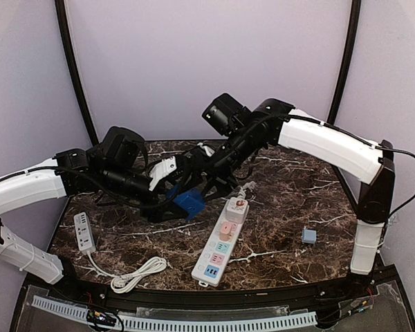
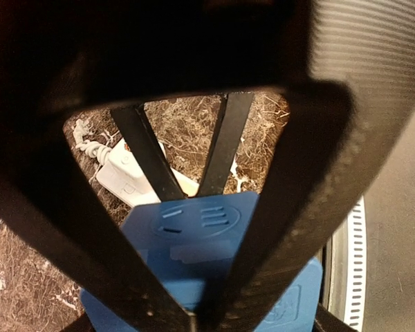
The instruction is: Insert the plug
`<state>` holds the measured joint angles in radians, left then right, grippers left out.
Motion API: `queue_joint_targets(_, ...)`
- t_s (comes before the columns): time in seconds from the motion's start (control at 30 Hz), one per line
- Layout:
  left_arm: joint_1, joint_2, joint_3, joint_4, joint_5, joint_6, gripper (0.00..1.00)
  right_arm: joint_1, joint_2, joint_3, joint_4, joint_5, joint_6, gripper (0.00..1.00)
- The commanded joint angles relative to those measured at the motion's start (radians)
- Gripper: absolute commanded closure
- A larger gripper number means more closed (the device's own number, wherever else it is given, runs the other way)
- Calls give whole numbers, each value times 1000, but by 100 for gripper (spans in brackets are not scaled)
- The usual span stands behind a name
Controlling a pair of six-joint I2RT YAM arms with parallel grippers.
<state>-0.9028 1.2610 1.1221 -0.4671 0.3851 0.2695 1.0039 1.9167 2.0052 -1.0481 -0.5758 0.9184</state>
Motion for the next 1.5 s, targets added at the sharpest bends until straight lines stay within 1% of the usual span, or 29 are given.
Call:
queue_joint_targets(0.0,-4,-2,26,-10,-4,-19,29,16,21,47,-33,9,-24,100)
queue_joint_targets(0.33,-4,-12,31,51,-22,-73,31,16,23,36,-40,14,-31,100)
queue_joint_targets(0.53,-4,-12,22,56,-18,-75,38,16,16,25,-29,14,-28,100)
queue_joint_targets(0.7,-3,-14,22,56,-15,-73,40,16,18,15,-21,6,-24,100)
queue_joint_targets(0.77,-4,-14,24,54,-12,-71,50,16,20,15,-23,7,-23,100)
queue_joint_targets(0.8,-4,-14,24,52,-10,-69,62,17,21,15,-24,7,-21,100)
queue_joint_targets(0.83,-3,-13,24,50,-8,-68,69,16,22,13,-23,7,-18,100)
queue_joint_targets(0.87,-3,-13,24,47,-8,-66,81,16,21,12,-24,7,-15,99)
queue_joint_targets(0.9,-3,-12,24,45,-8,-66,86,16,20,11,-23,11,-11,97)
queue_joint_targets(0.93,-3,-13,23,40,-10,-66,93,16,18,9,-24,15,-5,93)
queue_joint_targets(1.0,-4,-20,18,35,-19,-67,98,14,14,2,-21,22,5,84)
queue_joint_targets(1.03,-4,-28,16,34,-22,-68,99,13,10,-1,-22,28,11,78)
queue_joint_targets(1.07,-4,-33,6,34,-24,-71,99,11,7,-5,-21,37,16,67)
queue_joint_targets(1.1,-4,-47,1,35,-24,-74,99,8,2,-9,-21,44,21,59)
queue_joint_targets(1.2,-3,-77,-30,39,-25,-85,99,-9,-15,-22,-20,65,31,41)
queue_joint_targets(1.27,-4,-100,-52,39,-26,-95,99,-26,-24,-23,-17,72,31,35)
queue_joint_targets(1.4,-3,-138,-97,43,-29,-119,99,-61,-42,-20,-7,78,32,17)
queue_joint_targets(1.47,-4,-154,-117,46,-31,-130,99,-79,-50,-22,-3,75,29,12)
